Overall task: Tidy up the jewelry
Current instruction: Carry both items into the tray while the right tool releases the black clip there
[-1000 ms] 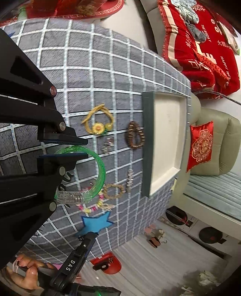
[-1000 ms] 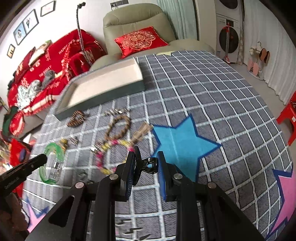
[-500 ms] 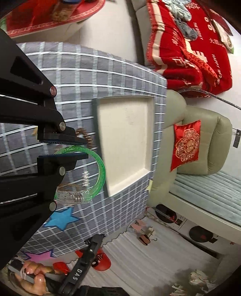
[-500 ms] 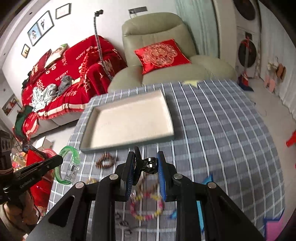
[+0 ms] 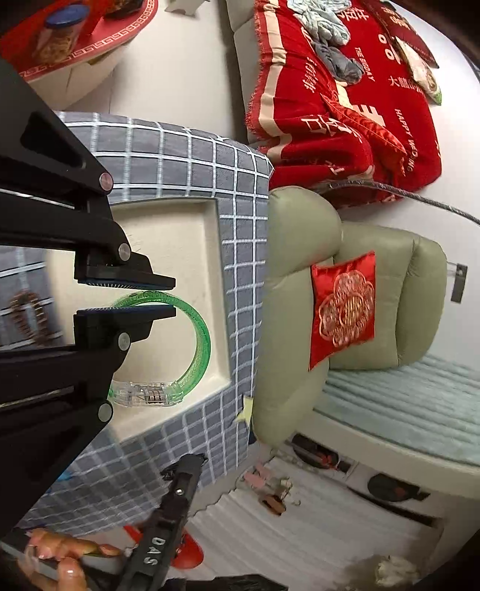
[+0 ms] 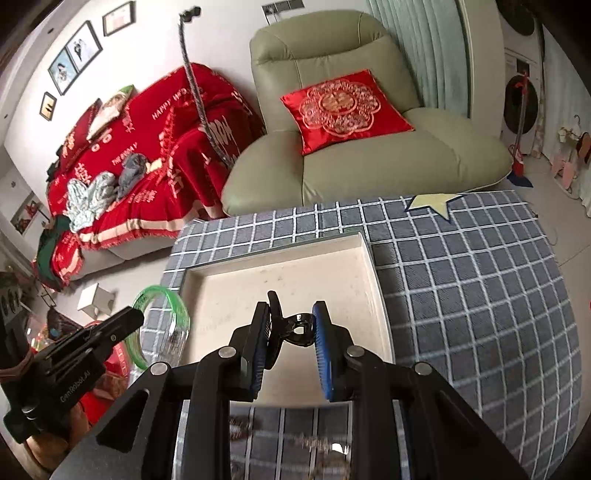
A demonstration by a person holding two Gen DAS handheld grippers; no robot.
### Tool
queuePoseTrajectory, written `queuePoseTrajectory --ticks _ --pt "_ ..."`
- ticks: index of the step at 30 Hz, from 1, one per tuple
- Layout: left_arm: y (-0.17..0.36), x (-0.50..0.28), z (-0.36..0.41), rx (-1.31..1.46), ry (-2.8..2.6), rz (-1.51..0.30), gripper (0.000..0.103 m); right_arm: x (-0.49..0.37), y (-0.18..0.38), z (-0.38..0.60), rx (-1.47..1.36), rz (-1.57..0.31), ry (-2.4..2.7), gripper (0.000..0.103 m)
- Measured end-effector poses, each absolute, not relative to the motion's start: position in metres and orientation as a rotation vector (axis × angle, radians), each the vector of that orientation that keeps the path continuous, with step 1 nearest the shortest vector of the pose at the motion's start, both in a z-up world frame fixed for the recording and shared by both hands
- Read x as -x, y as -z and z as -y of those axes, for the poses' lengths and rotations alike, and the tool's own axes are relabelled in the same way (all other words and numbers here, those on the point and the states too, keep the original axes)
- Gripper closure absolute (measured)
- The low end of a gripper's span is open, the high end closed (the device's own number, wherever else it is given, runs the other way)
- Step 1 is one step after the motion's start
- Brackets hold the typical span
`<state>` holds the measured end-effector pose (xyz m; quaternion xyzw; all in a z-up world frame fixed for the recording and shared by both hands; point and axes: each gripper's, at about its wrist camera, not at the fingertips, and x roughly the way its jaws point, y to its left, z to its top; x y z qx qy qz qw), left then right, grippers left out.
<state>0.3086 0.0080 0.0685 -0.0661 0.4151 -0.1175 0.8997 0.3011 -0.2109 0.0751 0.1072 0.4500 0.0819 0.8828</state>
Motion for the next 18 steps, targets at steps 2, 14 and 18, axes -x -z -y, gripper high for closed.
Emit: queuePoseTrajectory --ticks 2,14,18 --pt "-0.056 -0.323 -0.006 0.138 0.24 -0.876 0.079 -0.316 -0.059 0.21 -0.227 -0.957 -0.168 0.077" --pt "0.027 -0.382 0.019 0.048 0.182 -1.005 0.079 -0.373 0.031 0.21 -0.23 -1.067 -0.128 0.077" --pt "0.04 -0.388 0.024 0.017 0.17 -1.03 0.079 -0.379 0.048 0.21 -0.235 -1.089 -0.122 0.077"
